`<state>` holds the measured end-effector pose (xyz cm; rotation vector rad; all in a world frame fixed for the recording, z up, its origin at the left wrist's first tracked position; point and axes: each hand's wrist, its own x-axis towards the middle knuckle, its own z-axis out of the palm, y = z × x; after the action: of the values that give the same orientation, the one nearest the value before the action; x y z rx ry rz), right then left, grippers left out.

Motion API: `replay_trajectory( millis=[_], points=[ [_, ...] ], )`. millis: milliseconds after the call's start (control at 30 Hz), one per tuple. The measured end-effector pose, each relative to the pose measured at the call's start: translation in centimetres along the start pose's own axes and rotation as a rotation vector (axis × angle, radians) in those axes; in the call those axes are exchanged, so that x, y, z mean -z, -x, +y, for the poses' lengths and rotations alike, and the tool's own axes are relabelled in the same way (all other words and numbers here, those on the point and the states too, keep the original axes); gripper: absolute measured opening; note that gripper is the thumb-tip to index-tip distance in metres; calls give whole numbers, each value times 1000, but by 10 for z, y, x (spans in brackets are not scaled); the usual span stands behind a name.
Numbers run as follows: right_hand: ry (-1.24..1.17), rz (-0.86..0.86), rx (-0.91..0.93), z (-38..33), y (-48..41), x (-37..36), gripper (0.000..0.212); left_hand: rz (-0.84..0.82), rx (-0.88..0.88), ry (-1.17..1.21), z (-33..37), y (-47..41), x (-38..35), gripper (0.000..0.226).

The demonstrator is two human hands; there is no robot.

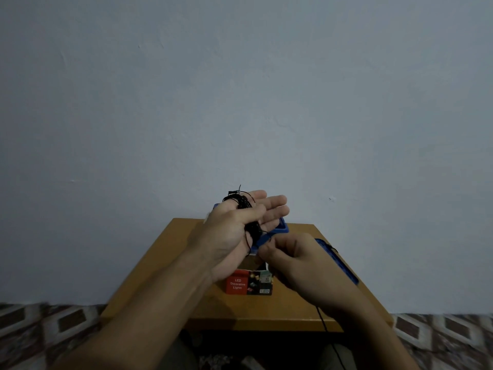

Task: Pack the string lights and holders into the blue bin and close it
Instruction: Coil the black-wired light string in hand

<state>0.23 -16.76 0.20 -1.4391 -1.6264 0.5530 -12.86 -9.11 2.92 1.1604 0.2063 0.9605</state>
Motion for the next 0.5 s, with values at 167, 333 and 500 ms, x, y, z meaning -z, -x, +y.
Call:
replay_trajectory(
  millis=[167, 333, 500],
  points=[
    [12, -25, -4, -1, 2, 0, 27, 58, -92, -6, -1, -1, -2, 28],
    [5, -71, 3, -4, 5, 0, 32, 206, -226, -149, -7, -2, -1, 25],
    [-4, -41, 41, -10, 7, 3, 35, 276, -224, -399, -9, -4, 6, 24]
  ],
)
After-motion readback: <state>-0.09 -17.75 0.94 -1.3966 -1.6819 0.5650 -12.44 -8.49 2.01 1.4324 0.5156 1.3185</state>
